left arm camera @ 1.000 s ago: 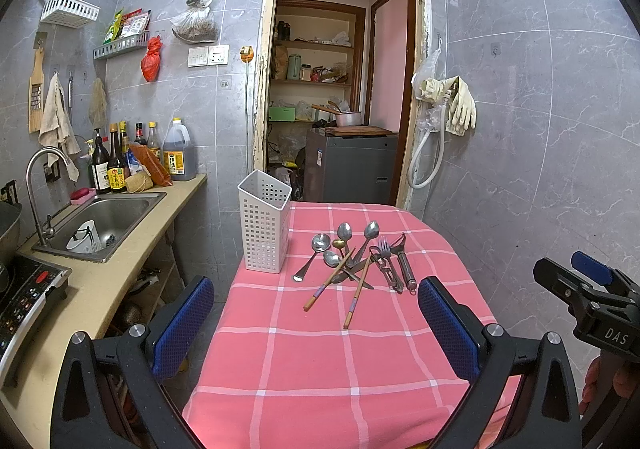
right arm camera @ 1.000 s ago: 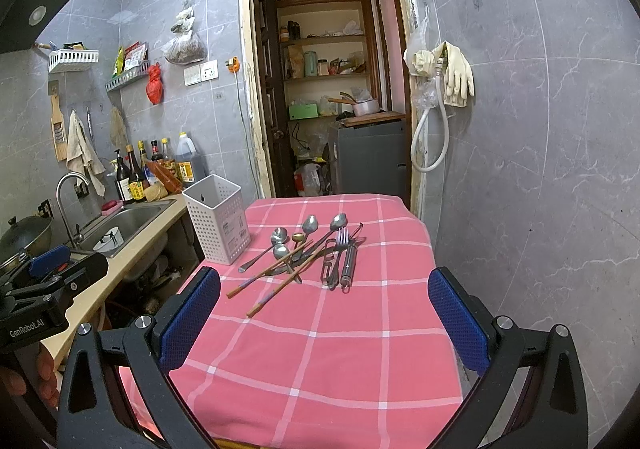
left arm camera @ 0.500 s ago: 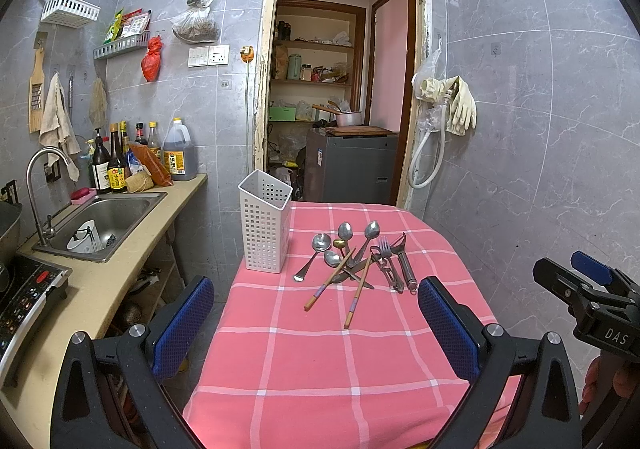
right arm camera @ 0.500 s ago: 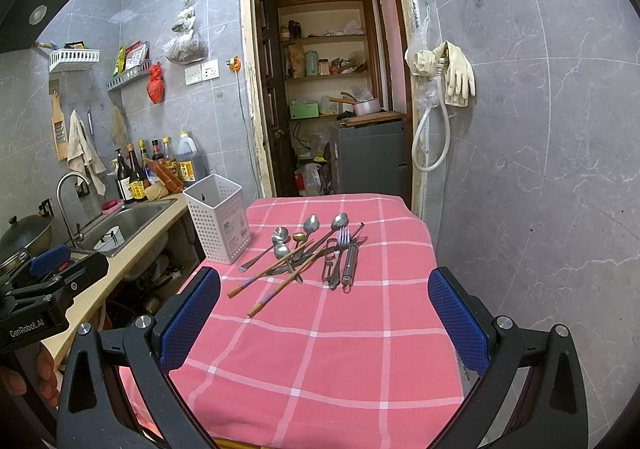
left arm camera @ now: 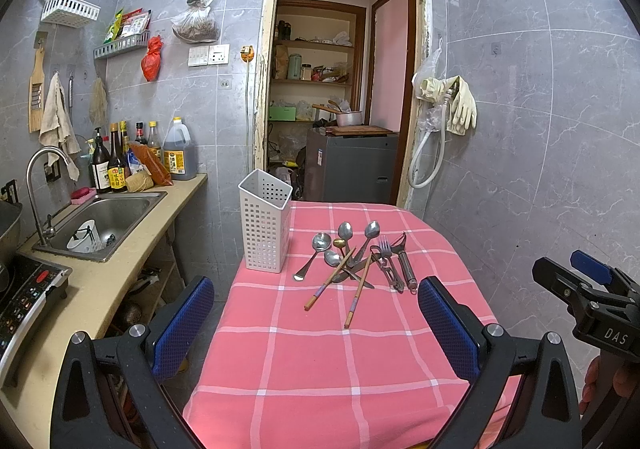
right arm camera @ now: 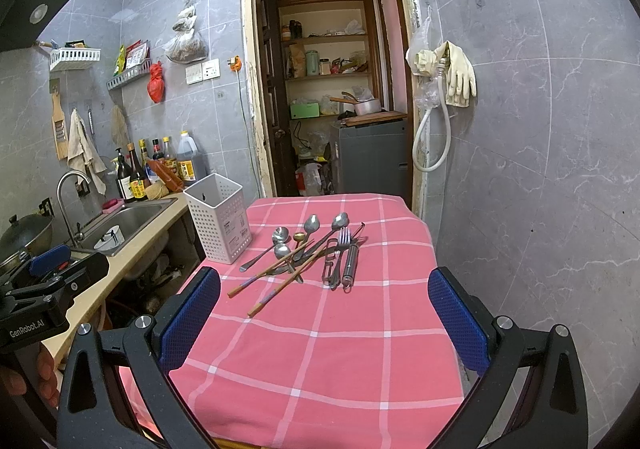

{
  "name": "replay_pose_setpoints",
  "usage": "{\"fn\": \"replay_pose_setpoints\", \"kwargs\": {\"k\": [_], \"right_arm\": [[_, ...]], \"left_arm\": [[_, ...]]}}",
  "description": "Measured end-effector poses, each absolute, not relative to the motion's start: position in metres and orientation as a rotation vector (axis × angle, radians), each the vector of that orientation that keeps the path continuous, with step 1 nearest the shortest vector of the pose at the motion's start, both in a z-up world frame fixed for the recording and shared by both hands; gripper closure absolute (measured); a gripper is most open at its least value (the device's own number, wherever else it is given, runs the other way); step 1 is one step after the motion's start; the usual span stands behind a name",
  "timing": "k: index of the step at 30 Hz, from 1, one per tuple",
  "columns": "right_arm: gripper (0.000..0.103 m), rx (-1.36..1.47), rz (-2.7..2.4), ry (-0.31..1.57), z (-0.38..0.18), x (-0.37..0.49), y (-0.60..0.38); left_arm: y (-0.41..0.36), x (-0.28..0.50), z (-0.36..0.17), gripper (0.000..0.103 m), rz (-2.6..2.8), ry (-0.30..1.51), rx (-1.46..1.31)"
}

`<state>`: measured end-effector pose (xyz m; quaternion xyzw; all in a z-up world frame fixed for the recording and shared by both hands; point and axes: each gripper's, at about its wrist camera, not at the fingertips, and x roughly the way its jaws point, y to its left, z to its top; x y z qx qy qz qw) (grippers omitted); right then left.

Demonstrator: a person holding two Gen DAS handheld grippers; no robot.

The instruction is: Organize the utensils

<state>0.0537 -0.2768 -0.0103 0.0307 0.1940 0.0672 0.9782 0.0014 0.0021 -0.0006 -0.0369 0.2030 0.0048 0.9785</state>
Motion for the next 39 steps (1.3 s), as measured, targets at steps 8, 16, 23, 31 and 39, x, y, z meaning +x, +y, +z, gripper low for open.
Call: {"fn": "replay_pose_setpoints", "kwargs": {"k": [8,16,23,31,39], "right_arm": [[0.001,0.062,0.135,0.390,-0.010,0.053,-0.277],[0.001,0.062,0.133,0.390,-0.011,0.051,-0.278],[0.001,0.068,0.119,0.386,-0.013,0.051,-0.281],[0.001,0.083,0.091,0.384,-0.011,0.074,-0.287],[0.001,0.081,0.050,0.352,-0.002,0.110,-0.285]], "left_arm": [[0.002,0.001,-0.002,0.000,0.009,0.409,-0.076],[0.001,0.003,-0.013,0.000,0.004,0.418,-0.073],[-0.005,0.010,-0.014,0.000,-0.010,0.436,-0.057],[-0.004,0.032,-0.012,0.000,-0.033,0.466,-0.044],[0.001,0.075,-0.003,0.000,-0.079,0.429,-0.035]]}}
